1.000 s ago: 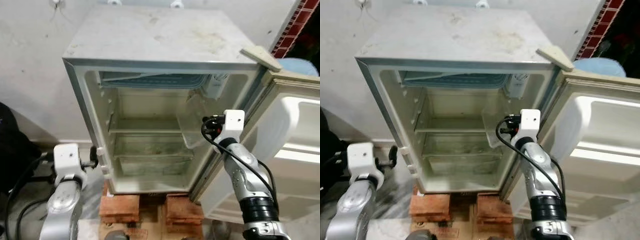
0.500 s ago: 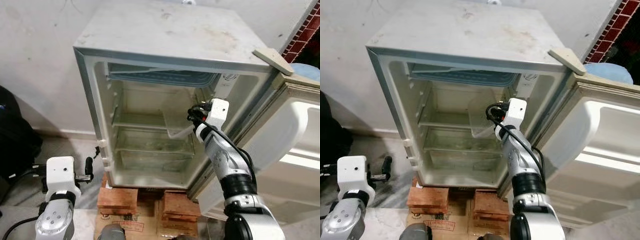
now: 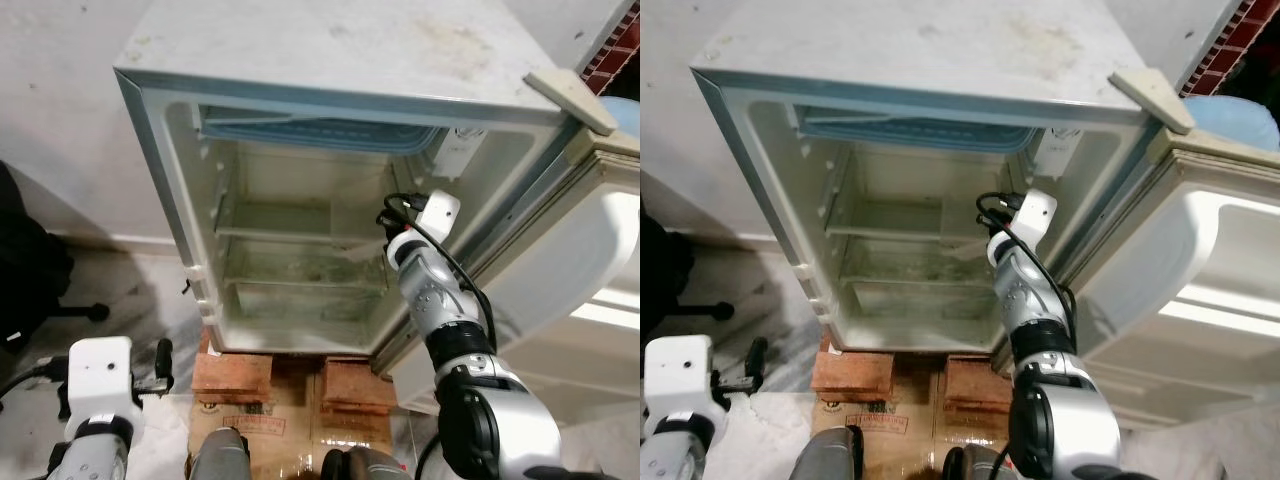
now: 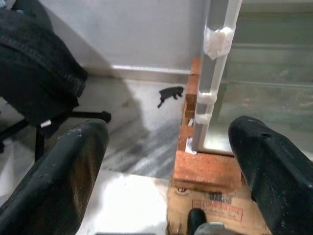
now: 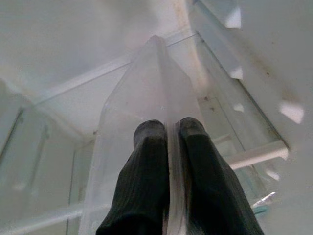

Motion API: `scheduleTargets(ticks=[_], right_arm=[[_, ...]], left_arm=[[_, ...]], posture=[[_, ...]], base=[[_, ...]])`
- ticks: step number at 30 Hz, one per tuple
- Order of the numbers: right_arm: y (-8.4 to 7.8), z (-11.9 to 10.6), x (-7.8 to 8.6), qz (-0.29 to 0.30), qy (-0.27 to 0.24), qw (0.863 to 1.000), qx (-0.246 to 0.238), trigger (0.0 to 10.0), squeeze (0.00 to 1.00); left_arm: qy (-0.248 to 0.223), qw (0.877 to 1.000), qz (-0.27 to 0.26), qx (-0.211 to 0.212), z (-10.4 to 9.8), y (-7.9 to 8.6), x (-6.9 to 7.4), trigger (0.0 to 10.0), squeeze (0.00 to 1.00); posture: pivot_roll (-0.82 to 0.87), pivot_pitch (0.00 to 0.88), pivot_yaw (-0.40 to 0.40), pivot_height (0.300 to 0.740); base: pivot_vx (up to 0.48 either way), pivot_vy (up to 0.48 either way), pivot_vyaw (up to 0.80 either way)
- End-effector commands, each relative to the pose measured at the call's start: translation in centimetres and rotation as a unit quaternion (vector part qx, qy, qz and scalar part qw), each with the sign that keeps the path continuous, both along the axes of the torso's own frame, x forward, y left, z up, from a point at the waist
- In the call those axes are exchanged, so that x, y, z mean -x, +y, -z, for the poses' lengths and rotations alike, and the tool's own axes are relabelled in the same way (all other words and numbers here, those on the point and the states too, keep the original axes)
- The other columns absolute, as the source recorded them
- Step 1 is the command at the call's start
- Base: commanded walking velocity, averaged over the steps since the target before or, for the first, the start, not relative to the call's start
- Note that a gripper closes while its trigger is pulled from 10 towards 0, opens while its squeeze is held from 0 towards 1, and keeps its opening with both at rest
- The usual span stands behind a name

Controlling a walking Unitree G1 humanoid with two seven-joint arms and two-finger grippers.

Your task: Restocking fridge

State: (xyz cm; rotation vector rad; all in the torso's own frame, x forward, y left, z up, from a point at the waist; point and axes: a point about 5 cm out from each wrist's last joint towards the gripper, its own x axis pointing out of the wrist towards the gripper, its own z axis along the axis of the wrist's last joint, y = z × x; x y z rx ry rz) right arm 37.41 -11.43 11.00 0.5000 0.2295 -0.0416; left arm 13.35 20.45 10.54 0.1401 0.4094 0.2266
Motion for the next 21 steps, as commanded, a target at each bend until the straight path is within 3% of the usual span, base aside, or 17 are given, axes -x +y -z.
scheduleTargets(ticks=[1,10,17,18,21], right_arm=[[0.1,1.2,0.3,0.015,0.03,0.999,-0.017,10.0,0.0],[0.5,-0.1,-0.7,0.052,0.019,0.998,-0.039,10.0,0.0],[0.3,-1.0,-1.2,0.07,0.013,0.997,-0.034,10.0,0.0],[0.4,-1.3,-1.3,0.069,0.009,0.997,-0.024,10.0,0.91],[0.5,-1.8,-1.6,0.066,-0.001,0.998,-0.024,10.0,1.0]], left_arm=[[0.004,1.0,0.003,0.006,-0.5,-0.2,0.6,10.0,0.0],[0.017,1.0,0.007,0.021,-1.1,-1.0,1.9,10.0,0.0],[0.02,0.999,0.008,0.025,-1.3,-1.2,2.2,10.0,0.0],[0.021,0.999,0.008,0.026,-1.3,-1.2,2.2,10.0,0.0],[0.022,0.999,0.007,0.027,-1.3,-1.3,2.2,10.0,0.0]], posture=[[0.34,0.232,-0.1,0.74],[0.37,0.273,-0.103,0.74],[0.38,0.283,-0.104,0.74],[0.38,0.283,-0.104,0.74],[0.38,0.281,-0.107,0.74]], base=[[0.0,0.0,0.0],[0.0,0.0,0.0],[0.0,0.0,0.0],[0.0,0.0,0.0],[0.0,0.0,0.0]])
